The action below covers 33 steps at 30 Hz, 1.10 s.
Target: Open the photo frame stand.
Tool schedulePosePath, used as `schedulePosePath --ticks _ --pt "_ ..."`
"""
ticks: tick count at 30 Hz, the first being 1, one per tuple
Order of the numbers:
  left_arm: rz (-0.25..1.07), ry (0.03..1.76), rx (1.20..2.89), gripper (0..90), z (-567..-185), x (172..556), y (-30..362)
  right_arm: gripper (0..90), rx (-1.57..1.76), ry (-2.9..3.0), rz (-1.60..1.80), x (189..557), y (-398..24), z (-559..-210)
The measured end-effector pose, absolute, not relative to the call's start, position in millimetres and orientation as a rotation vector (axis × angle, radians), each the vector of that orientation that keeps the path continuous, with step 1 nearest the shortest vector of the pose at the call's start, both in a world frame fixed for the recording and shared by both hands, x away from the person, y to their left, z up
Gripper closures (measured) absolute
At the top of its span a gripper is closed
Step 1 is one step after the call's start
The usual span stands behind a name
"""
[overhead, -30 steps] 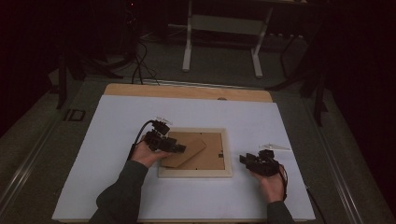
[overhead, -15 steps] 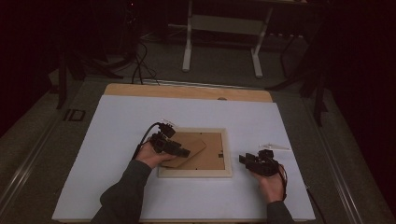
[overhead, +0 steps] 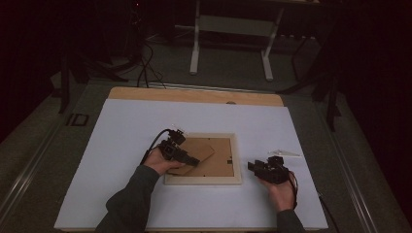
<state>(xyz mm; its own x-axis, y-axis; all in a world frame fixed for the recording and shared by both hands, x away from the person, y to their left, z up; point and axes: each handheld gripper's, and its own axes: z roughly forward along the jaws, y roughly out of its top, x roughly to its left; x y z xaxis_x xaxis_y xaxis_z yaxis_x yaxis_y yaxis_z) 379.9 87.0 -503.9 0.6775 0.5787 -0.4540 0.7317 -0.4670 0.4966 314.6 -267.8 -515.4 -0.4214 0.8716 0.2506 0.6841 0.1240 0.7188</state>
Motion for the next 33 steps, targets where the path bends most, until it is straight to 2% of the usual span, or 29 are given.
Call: schedulePosePath --ticks 5,33 --pt "-0.281 1.007 2.229 42.6 -505 379 84 59.7 1.540 2.182 1.174 314 -265 -518" --pt "-0.202 0.989 2.248 43.1 -501 375 81 59.3 1.524 2.222 1.160 315 -257 -521"
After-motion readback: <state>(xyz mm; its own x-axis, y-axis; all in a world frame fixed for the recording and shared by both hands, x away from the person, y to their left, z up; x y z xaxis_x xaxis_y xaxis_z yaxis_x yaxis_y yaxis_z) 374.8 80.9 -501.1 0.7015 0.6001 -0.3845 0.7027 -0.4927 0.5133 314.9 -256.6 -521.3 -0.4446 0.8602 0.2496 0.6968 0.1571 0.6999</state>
